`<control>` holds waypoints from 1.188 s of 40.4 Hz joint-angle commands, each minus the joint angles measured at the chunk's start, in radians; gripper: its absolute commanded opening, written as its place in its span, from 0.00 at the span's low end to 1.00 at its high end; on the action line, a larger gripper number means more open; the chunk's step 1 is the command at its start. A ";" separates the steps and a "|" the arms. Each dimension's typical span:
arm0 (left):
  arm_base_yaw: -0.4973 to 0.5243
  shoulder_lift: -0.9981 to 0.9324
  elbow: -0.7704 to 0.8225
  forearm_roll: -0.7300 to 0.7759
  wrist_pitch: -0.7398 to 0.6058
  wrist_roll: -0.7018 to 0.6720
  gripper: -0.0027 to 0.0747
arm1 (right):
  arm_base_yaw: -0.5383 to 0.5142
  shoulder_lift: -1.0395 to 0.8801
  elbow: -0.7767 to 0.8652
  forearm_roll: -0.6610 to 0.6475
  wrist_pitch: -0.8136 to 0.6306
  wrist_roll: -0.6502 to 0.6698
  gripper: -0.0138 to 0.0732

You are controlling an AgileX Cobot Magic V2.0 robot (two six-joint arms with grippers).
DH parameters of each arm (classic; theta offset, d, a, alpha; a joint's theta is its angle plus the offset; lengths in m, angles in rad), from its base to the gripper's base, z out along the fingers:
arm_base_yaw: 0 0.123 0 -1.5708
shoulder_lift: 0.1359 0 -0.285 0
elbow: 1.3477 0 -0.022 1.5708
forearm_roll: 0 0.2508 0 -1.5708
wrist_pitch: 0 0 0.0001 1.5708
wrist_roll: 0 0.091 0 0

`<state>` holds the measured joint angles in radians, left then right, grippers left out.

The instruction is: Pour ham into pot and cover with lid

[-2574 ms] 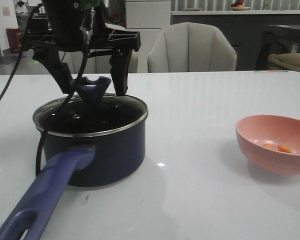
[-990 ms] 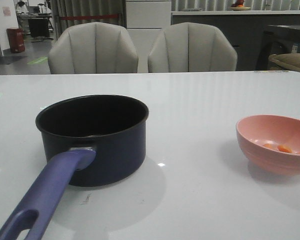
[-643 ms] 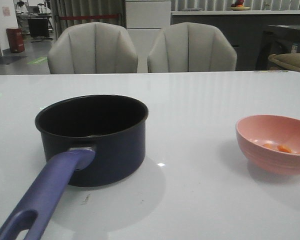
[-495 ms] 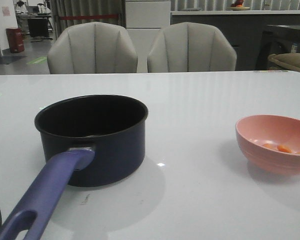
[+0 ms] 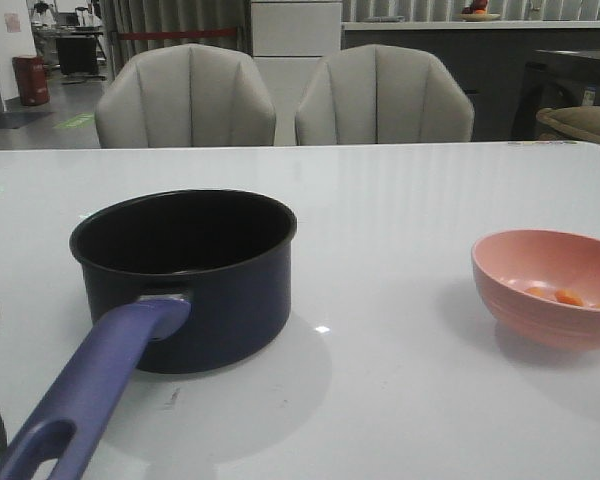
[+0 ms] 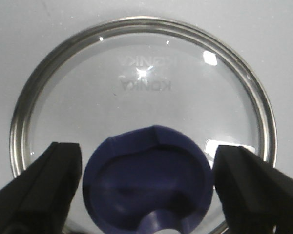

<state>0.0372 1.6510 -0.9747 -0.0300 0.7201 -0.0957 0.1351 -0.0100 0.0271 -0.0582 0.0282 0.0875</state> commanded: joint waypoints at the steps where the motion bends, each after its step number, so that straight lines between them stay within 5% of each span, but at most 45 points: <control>1: 0.002 -0.063 -0.050 0.004 0.019 0.039 0.73 | -0.007 -0.021 -0.006 -0.012 -0.088 -0.007 0.33; 14: -0.026 -0.395 0.044 0.002 -0.102 0.043 0.60 | -0.007 -0.021 -0.006 -0.012 -0.088 -0.007 0.33; 31: -0.139 -0.946 0.309 0.006 -0.276 0.043 0.60 | -0.007 -0.021 -0.006 -0.012 -0.088 -0.007 0.33; 48: -0.216 -1.510 0.559 0.063 -0.265 0.043 0.53 | -0.007 -0.021 -0.006 -0.012 -0.088 -0.007 0.33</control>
<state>-0.1483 0.2045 -0.4270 0.0190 0.5147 -0.0510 0.1351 -0.0100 0.0271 -0.0582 0.0282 0.0875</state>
